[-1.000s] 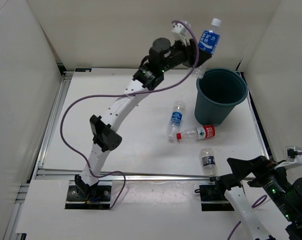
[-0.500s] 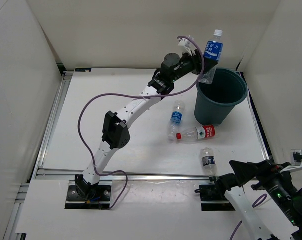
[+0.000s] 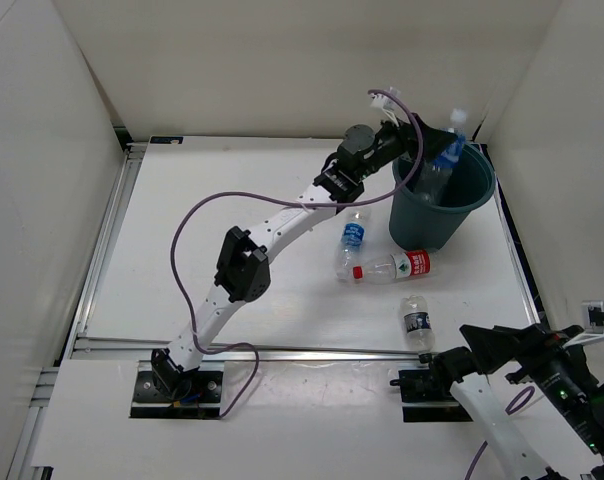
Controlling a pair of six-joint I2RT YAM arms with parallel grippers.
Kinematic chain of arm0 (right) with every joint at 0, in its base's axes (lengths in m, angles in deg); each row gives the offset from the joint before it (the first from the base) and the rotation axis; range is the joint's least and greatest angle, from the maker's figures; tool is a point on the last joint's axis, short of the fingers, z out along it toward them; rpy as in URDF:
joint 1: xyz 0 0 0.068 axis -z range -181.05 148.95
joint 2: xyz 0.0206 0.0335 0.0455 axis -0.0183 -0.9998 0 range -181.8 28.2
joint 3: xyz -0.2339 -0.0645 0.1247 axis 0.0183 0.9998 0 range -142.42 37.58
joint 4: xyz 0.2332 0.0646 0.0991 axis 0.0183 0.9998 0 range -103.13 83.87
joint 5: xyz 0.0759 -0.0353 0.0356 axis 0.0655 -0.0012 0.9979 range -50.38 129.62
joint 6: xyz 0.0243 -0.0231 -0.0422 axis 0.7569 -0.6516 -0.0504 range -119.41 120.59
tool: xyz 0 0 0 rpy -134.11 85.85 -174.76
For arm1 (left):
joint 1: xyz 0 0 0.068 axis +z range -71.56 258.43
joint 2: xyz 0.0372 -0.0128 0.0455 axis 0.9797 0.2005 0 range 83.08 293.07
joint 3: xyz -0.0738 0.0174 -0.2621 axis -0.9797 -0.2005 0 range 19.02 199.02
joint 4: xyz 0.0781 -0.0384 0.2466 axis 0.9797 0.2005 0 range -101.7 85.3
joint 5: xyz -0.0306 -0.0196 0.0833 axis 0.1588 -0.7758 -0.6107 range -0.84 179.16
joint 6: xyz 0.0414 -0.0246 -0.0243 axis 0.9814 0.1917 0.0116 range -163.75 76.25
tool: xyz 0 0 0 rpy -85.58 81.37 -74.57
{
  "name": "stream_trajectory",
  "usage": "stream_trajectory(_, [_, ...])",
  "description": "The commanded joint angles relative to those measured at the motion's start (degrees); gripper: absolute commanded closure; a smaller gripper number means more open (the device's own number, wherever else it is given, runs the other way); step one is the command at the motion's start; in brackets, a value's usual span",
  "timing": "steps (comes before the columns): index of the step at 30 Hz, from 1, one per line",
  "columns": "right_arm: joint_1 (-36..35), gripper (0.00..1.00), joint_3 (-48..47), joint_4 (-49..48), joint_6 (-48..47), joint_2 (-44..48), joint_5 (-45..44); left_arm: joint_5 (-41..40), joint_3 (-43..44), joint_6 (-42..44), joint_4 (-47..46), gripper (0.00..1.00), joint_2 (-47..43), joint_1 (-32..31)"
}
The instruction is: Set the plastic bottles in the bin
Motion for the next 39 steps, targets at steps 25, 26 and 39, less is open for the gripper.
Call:
stream_trajectory(25, [-7.02, 0.00, 3.96, 5.35, 3.73, 7.09, -2.57, 11.01, -59.84, 24.67, 24.97, 0.00, -39.32, 12.21])
stream_trajectory(26, [-7.02, 0.00, 3.96, 5.35, 3.73, 6.48, -2.57, 11.04, -58.44, 24.67, 24.97, 0.00, -38.07, 12.21])
stream_trajectory(39, [-8.61, 0.00, 3.43, 5.35, 1.97, 4.37, -1.43, 11.83, -46.66, 22.91, 27.70, 0.00, -22.68, 9.14])
